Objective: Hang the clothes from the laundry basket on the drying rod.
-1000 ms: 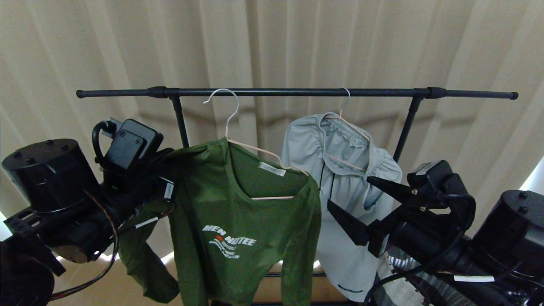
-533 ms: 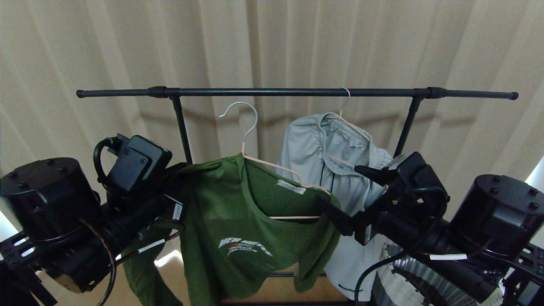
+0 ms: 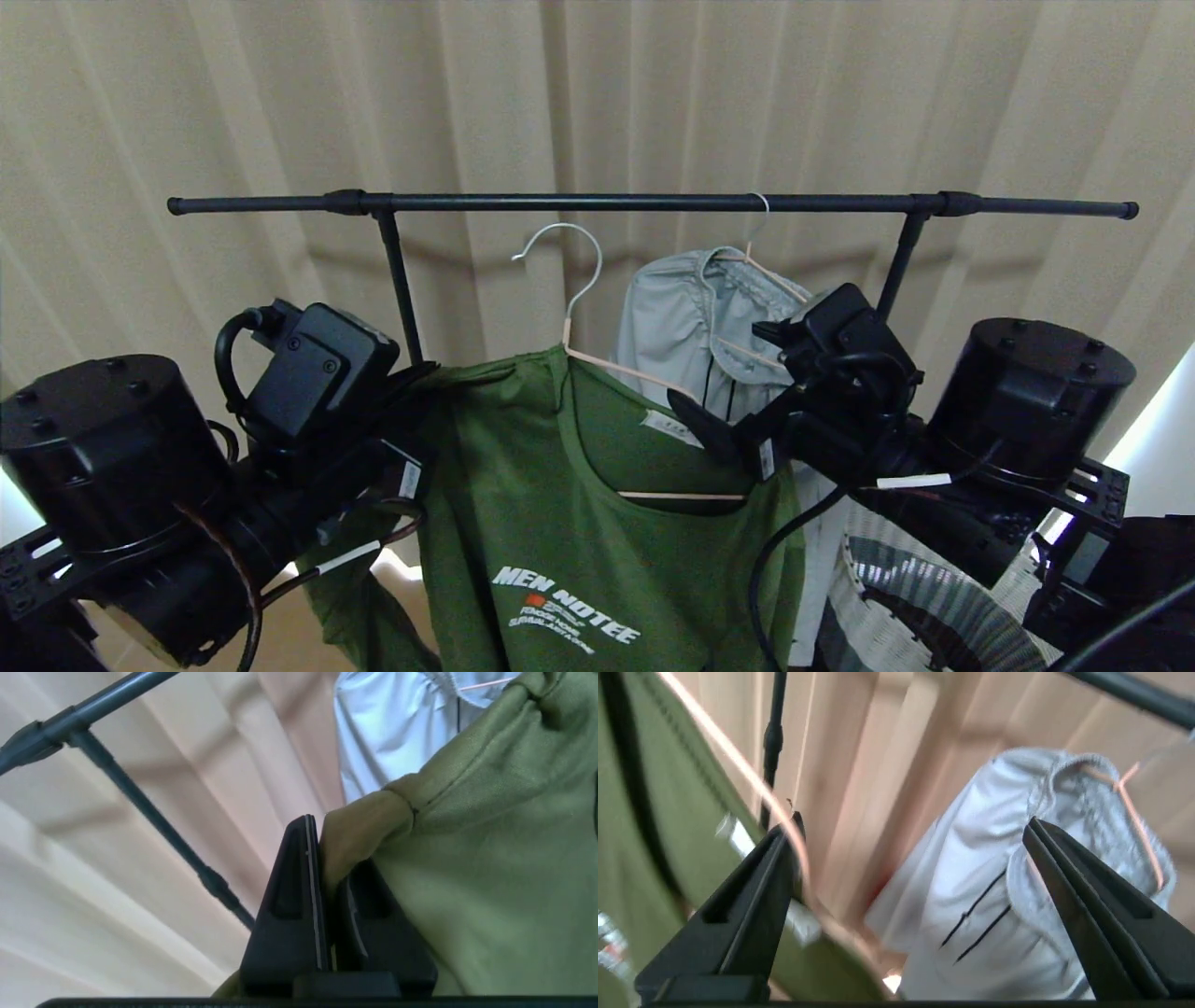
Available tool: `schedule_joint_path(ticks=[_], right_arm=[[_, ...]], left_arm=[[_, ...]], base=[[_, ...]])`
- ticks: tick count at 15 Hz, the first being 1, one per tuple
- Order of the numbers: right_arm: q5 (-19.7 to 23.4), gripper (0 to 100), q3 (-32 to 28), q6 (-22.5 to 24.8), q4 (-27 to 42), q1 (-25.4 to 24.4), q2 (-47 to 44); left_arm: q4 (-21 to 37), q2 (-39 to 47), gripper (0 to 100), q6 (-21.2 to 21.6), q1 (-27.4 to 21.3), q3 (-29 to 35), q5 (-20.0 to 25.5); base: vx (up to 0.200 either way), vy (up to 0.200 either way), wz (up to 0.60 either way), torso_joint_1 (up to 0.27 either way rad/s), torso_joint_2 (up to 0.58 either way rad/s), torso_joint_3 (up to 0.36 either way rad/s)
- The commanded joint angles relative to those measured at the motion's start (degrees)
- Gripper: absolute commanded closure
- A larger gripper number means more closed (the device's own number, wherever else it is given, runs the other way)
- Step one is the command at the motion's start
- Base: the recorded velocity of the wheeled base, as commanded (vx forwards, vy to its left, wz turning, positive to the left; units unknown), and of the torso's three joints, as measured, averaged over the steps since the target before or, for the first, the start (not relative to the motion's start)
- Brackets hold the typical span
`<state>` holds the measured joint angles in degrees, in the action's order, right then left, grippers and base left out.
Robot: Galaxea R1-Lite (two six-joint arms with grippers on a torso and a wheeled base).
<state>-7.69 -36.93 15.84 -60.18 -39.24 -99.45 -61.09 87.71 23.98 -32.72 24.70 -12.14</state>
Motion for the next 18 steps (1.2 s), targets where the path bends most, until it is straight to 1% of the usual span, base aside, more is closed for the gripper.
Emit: schedule_joint_path(ticks=[1, 5, 7, 8, 18], right_arm=[[0.0, 0, -1.3, 0.7, 0.0, 1.1, -1.3], [0.0, 0, -1.0, 1.0, -0.1, 0.9, -1.5], [0.1, 0, -0.6, 2.1, -0.1, 0.8, -1.5], [0.1, 100, -0.5, 2.2, -0.1, 0.7, -1.5], [0.1, 100, -0.3, 2.2, -0.5, 0.5, -1.6]], left_arm=[[0.0, -0.2, 100, 0.1, -0.9, -0.2, -0.3], [0.0, 0.1, 100, 0.1, -1.7, 1.1, -0.4], [0.0, 0.1, 100, 0.1, -1.7, 1.8, -0.4], [0.0, 0.2, 100, 0.1, -1.9, 1.8, -0.3], [0.0, 1.3, 100, 0.2, -2.3, 1.8, -0.3]], base=[[0.0, 0.0, 0.0, 0.0, 0.0, 0.0], [0.0, 0.0, 0.0, 0.0, 0.0, 0.0], [0.0, 0.0, 0.0, 0.0, 0.0, 0.0], [0.0, 0.0, 0.0, 0.0, 0.0, 0.0], [0.0, 0.0, 0.0, 0.0, 0.0, 0.0]])
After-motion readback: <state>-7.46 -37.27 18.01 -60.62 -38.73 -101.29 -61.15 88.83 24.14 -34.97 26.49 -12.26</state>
